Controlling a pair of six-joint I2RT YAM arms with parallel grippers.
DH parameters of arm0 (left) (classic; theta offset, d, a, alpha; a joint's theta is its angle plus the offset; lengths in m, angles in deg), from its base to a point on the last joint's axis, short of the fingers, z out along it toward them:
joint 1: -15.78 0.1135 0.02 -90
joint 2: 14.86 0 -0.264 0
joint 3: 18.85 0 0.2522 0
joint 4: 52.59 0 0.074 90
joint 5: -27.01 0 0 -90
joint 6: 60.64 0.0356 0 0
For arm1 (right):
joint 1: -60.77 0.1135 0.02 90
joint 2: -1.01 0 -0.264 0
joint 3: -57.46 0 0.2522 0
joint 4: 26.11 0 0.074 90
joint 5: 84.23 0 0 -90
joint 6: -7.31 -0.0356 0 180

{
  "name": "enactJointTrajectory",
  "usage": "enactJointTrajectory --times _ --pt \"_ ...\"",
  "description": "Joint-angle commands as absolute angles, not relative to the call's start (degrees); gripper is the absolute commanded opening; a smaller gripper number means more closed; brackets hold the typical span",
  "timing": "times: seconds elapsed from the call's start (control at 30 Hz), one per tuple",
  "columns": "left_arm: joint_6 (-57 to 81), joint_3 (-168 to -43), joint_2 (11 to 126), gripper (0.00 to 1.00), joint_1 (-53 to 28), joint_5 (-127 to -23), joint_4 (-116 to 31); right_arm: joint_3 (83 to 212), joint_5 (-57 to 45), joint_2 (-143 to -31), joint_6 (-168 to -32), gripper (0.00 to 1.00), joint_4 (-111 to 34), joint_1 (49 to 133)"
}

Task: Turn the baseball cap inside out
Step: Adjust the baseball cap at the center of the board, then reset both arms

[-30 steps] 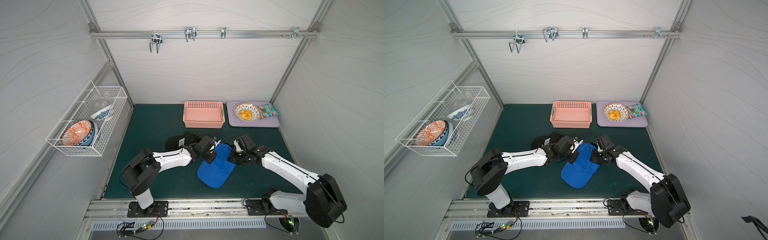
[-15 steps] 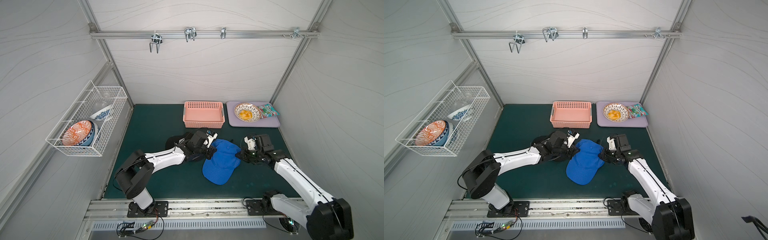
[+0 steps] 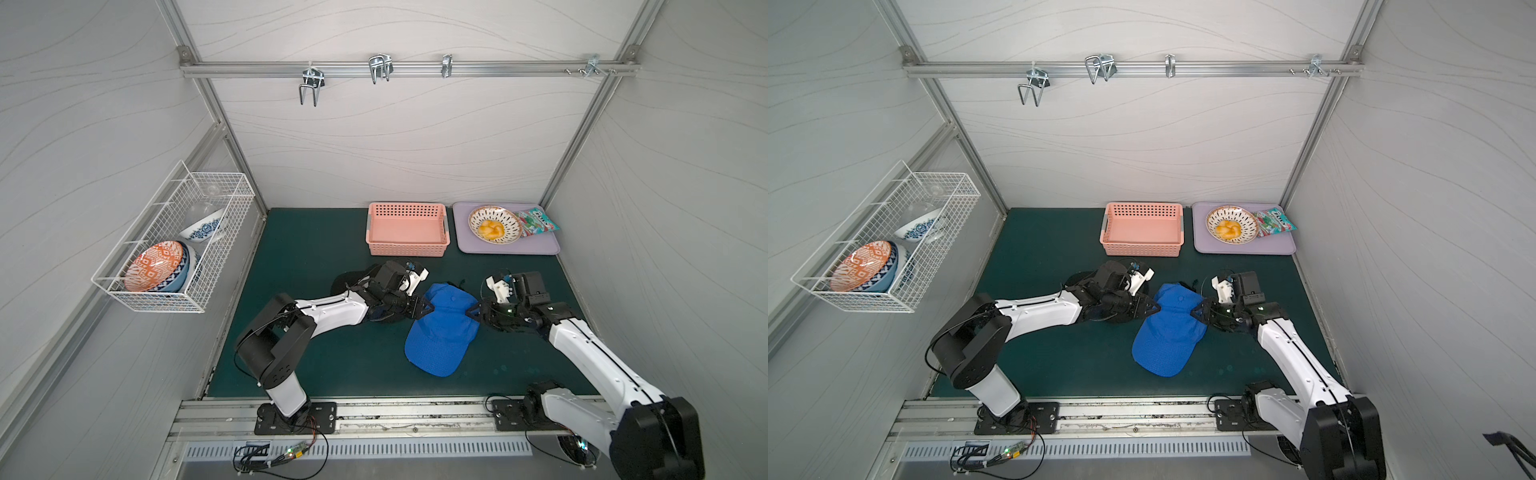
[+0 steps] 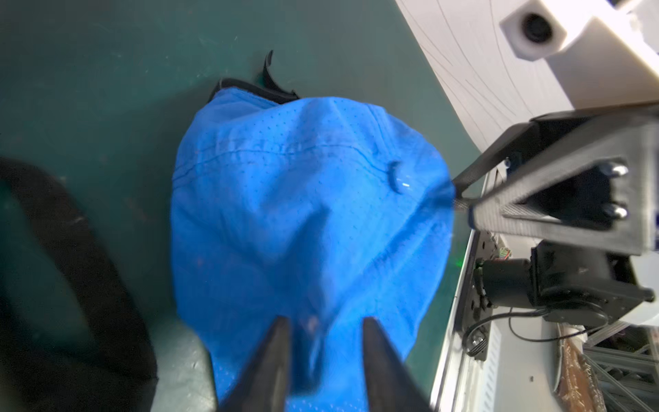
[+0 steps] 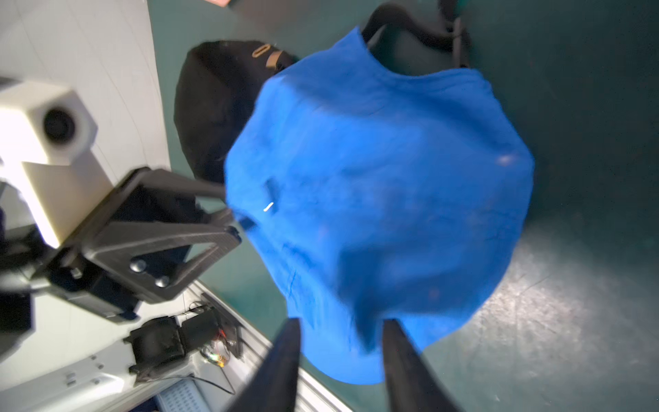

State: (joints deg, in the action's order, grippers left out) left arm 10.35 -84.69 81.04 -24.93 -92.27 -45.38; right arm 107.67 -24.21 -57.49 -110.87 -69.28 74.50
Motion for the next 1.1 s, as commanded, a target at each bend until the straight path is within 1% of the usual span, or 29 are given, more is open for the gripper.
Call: enactJointTrajectory --times 0.0,0.03,0.1,0.13,0.17,0.3,0.4,0.47,0.6,0.67,0.77,0.93,1.0,1.07 --pt "12.34 -87.54 78.49 0.66 -24.65 -89.73 -44.50 110.53 -26.60 -55.02 -109.55 0.60 -72.31 73.99" --pt "12.97 -87.69 77.32 0.76 -24.65 -88.80 -43.54 111.44 -27.14 -54.25 -109.46 0.66 -73.56 73.97" --pt "14.26 -87.64 74.21 0.91 -24.65 -86.37 -41.20 113.78 -27.84 -52.32 -109.40 0.75 -75.73 73.86" --pt "14.80 -87.31 72.31 0.98 -24.65 -84.84 -40.19 114.89 -27.84 -51.07 -109.59 0.79 -76.60 73.84" --pt "15.34 -86.91 69.99 1.00 -24.57 -83.12 -39.20 115.99 -27.46 -50.08 -109.75 0.82 -77.35 73.72" --pt "17.71 -84.88 59.78 1.00 -23.38 -74.91 -34.67 121.06 -23.44 -47.40 -109.38 0.93 -80.12 72.02" --pt "19.23 -82.74 52.39 1.00 -19.05 -69.22 -31.94 123.92 -20.03 -47.50 -108.26 0.98 -79.44 67.94" --pt "19.69 -80.30 48.90 1.00 -13.23 -67.95 -31.20 123.96 -19.16 -48.02 -108.09 0.99 -76.57 63.49" --pt "18.82 -75.53 44.49 1.00 2.38 -69.17 -32.72 120.64 -18.46 -49.71 -110.53 0.99 -66.93 54.09" --pt "18.17 -73.06 44.42 1.00 9.20 -69.04 -36.07 118.37 -14.53 -50.24 -109.51 0.99 -61.55 52.40" --pt "16.12 -68.50 46.22 1.00 15.94 -65.87 -43.95 113.36 -6.68 -50.67 -105.31 0.99 -53.35 52.34" --pt "17.28 -62.17 50.98 1.00 17.42 -52.26 -56.58 102.23 4.65 -52.35 -99.13 0.99 -37.41 52.92" --pt "18.88 -58.22 51.72 1.00 17.44 -47.40 -62.87 98.85 7.65 -54.00 -96.60 0.99 -32.00 53.91" --pt "20.54 -53.87 52.56 1.00 17.44 -44.70 -69.43 96.52 9.69 -56.45 -94.31 0.99 -28.04 54.97"
